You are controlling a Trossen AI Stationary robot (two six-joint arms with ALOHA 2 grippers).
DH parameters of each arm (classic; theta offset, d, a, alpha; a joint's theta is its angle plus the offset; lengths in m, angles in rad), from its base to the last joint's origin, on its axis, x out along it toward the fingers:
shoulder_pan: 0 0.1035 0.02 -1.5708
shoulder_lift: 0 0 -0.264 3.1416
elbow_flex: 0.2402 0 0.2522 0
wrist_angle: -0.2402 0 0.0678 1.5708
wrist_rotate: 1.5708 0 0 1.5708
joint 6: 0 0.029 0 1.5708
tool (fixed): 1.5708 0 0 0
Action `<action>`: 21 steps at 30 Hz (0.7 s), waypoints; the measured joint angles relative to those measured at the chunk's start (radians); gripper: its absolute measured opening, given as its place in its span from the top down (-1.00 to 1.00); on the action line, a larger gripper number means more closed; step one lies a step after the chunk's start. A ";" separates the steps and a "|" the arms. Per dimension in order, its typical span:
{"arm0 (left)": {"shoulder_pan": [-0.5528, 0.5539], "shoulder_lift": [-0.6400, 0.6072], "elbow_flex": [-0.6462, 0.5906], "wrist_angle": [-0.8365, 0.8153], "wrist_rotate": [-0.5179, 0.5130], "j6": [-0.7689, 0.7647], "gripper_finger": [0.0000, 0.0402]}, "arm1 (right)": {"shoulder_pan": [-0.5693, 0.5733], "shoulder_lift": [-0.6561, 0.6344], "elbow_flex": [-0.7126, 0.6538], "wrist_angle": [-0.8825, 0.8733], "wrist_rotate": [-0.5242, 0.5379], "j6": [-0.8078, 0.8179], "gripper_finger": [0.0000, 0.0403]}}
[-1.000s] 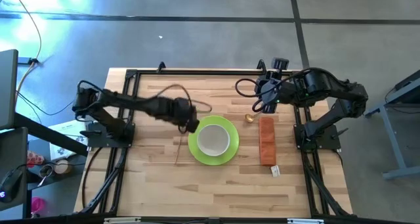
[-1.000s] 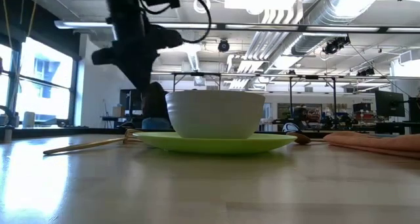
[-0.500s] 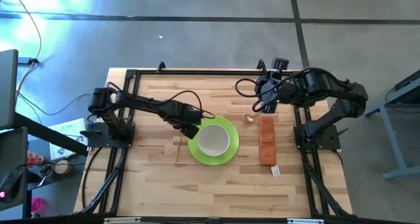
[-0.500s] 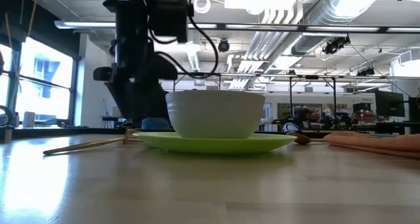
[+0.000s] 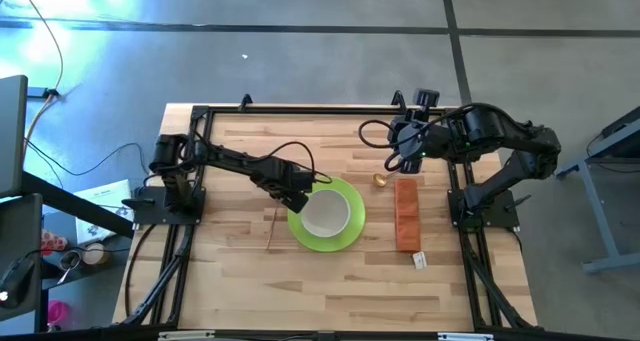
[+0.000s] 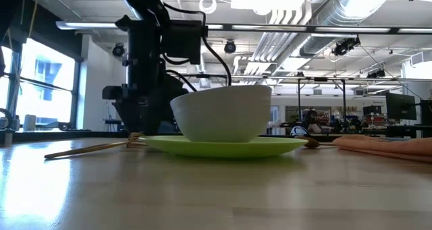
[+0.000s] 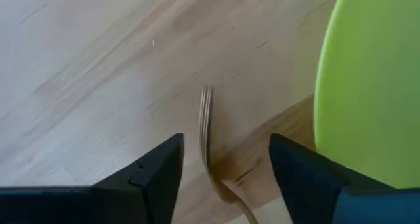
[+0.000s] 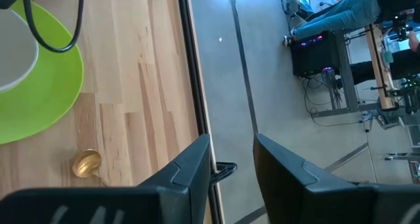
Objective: Set table place
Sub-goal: Place the fork to the left of the green plate
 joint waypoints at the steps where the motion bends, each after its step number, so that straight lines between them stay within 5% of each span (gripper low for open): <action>1: 0.000 0.001 0.000 0.000 0.000 0.000 -0.01 | 0.000 0.000 0.000 0.000 -0.003 0.000 0.46; 18: 0.000 -0.002 0.010 -0.018 -0.011 0.000 0.93 | 0.000 0.000 0.000 0.000 -0.026 -0.002 0.46; 21: 0.000 -0.003 0.048 -0.080 -0.034 0.002 0.95 | 0.000 0.000 0.000 0.000 -0.027 -0.002 0.46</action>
